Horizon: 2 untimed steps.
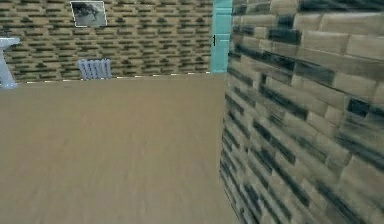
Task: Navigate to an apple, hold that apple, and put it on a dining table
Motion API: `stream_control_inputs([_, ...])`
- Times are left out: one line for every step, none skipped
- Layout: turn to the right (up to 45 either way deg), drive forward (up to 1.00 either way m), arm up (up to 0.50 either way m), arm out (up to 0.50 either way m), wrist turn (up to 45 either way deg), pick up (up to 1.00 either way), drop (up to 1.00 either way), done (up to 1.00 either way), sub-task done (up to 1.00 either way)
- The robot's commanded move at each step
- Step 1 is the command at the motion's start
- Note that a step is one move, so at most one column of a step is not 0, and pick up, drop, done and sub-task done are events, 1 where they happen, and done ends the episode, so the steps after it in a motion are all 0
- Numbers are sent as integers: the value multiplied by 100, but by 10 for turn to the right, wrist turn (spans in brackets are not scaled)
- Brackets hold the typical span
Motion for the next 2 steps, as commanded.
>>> stream_control_inputs([-60,0,0,0,0,0,0,0,0])
stream_control_inputs([0,100,0,0,0,0,0,0,0])
